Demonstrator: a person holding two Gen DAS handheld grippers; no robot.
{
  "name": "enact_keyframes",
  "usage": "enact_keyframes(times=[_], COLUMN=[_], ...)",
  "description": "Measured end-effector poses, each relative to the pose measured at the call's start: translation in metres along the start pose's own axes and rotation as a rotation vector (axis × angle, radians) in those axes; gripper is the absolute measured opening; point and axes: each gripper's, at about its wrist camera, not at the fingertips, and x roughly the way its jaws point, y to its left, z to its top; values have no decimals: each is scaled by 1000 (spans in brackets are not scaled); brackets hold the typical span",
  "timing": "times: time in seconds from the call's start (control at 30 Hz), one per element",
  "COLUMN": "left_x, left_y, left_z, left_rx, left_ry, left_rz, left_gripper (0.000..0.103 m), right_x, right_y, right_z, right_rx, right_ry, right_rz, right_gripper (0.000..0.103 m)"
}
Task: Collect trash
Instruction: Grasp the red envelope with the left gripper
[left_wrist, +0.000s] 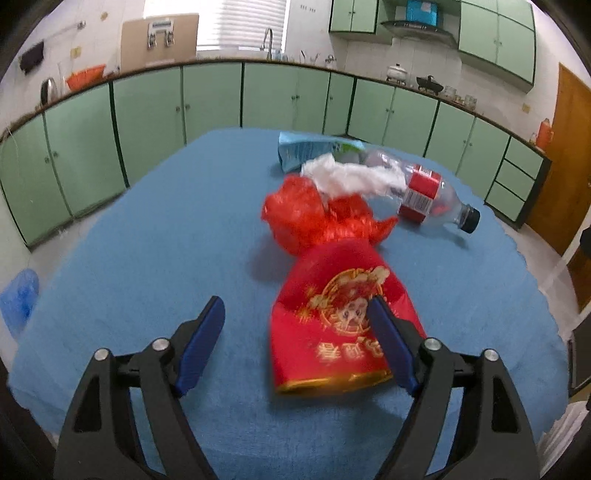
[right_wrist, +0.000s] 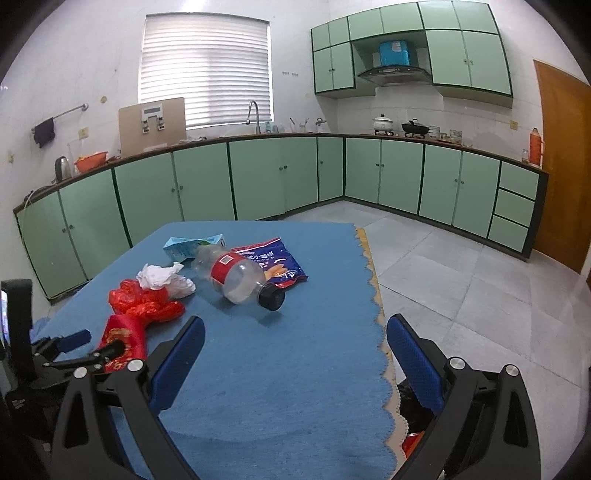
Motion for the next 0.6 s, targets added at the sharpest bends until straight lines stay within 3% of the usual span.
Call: enact_keyframes(times=[0.2,0.33,0.47,0.6], left_x=[5,-1,-7,-16], left_y=[3,-7,-15,-19], left_z=[-1,-3,-3,3], left_rx=[-76,-77,-67,-69], left_ry=[46,37,1,-37], left_rz=[-75,-111,-97,-98], left_gripper=[81,56,36,25], right_x=[-2,-1,-4,-5], right_y=[5,10,11,10], right_z=[1,2,3,4], right_rx=[-26,-37,-44,-45], right_ry=[-4,-10,-21,-26], right_rz=[-4,-7,-12,-18], right_gripper=[97,97,97,97])
